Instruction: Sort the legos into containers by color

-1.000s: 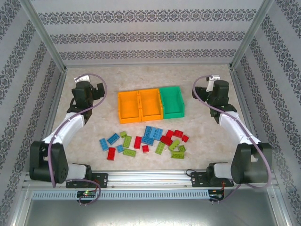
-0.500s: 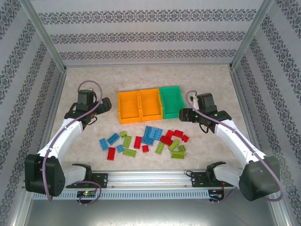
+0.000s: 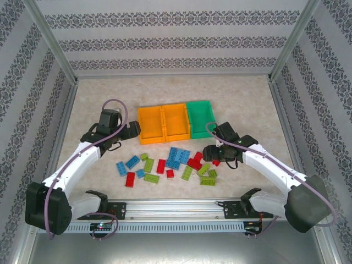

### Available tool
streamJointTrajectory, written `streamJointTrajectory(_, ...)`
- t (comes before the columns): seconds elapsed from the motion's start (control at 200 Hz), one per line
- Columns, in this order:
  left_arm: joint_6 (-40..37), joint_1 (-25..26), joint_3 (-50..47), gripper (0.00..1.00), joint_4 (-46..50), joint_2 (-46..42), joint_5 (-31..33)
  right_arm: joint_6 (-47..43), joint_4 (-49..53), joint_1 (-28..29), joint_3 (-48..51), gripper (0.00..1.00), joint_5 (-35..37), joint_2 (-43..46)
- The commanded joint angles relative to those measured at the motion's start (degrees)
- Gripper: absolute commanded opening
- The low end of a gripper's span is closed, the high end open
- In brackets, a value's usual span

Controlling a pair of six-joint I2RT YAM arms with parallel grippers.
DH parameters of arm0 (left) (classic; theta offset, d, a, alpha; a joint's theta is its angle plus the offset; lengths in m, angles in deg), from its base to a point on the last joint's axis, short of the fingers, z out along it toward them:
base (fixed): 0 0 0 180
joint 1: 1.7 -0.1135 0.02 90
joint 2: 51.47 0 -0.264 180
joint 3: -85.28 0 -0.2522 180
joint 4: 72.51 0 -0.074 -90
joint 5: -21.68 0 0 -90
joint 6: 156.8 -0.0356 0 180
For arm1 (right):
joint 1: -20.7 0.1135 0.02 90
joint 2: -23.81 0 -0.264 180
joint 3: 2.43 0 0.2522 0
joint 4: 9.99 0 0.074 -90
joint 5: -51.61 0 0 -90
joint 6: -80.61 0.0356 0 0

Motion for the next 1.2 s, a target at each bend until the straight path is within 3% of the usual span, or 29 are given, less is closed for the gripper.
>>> streamJointTrajectory(0.0, -0.4, 0.9, -0.6, 1.00, 0.0, -1.6, 0.2, 2.7, 2.5, 0.8, 1.3, 0.70, 4.4, -0.7)
streamJointTrajectory(0.739, -1.0, 1.5, -1.7, 1.00, -1.3, -2.1, -0.2, 11.0, -3.3, 0.5, 4.0, 0.67, 4.6, -7.4)
streamJointTrajectory(1.194, -1.0, 1.7, -2.3, 1.00, -1.6, -2.0, -0.1, 11.6, -0.7, -2.1, 5.0, 0.45, 6.0, -6.1)
